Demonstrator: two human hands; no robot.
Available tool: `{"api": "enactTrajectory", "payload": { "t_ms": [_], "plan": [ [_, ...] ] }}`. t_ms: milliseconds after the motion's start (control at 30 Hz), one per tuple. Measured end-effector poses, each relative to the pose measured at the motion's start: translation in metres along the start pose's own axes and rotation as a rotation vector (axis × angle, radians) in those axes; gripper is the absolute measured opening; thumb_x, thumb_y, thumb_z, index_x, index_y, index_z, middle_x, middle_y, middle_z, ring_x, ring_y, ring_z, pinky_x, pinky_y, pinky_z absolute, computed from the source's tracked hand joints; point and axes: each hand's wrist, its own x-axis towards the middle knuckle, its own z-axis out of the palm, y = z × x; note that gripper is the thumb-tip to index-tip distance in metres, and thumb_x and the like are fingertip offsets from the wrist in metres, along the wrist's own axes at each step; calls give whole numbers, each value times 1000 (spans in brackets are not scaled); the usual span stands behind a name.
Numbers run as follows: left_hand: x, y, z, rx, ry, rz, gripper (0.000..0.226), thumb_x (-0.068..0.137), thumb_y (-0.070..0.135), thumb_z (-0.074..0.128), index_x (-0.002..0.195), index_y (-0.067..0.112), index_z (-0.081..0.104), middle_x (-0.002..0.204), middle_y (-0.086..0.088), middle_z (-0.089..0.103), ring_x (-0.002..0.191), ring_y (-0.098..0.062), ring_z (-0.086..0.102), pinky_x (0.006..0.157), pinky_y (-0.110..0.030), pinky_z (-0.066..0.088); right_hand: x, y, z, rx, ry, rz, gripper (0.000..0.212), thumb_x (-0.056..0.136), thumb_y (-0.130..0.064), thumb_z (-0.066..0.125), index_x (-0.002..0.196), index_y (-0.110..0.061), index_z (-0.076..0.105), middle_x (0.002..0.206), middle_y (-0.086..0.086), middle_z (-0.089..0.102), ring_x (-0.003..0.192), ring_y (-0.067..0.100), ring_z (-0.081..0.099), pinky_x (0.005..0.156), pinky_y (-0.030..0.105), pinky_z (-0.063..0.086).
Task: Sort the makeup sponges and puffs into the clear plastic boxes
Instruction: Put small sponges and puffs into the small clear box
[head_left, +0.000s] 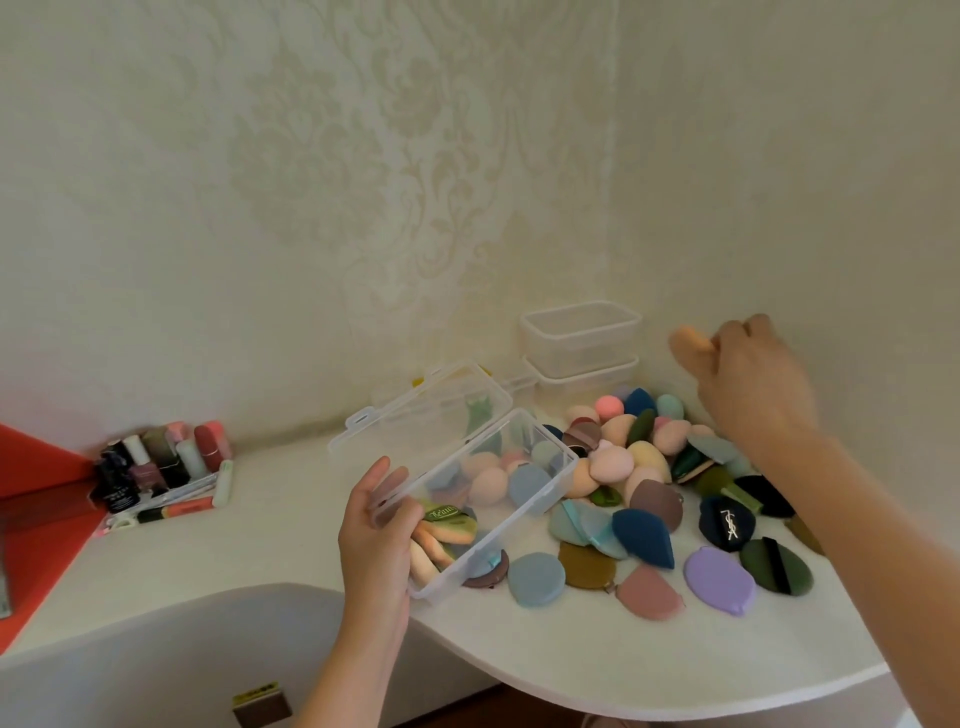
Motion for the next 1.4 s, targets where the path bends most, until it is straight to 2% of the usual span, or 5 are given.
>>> {"api": "enactTrajectory", "payload": {
  "t_ms": [133,700,867,1233,1400],
  "plan": [
    [-1,-2,0,-10,7,20,51,84,-10,53,120,26,57,113,11,61,100,-11,61,76,-25,49,-24,-52,-38,409,-74,-142,46,87,-48,35,92,-8,56,85,7,58,76,24,53,64,37,44],
    [-3,-9,-9,-88,36,29,53,71,5,76,110,36,58,116,7,61,108,-16,61,88,-35,50,-112,-154,37,369,-426,-634,18,94,-21,42,105,-10,50,88,12,61,69,23,43,46,22,25],
    [-7,-9,-6,-12,10,94,59,68,8,78,114,39,57,118,12,60,110,-12,58,90,-32,48,-113,-146,38,559,-533,-557,14,98,-27,43,103,-16,49,97,7,66,85,24,61,71,38,51],
    [-5,-5,-5,268,-94,96,56,72,9,80,115,37,56,122,9,53,113,-11,54,92,-31,45,-100,-126,32,742,-887,-541,29,99,-12,39,120,-17,58,119,3,61,109,17,54,97,30,44],
    [-7,-3,-4,361,-110,122,53,74,5,73,104,45,56,121,3,54,112,-18,55,94,-38,47,-90,-104,16,998,-675,-328,22,94,-5,49,97,-12,70,96,-3,70,95,11,63,89,21,49]
  ]
}}
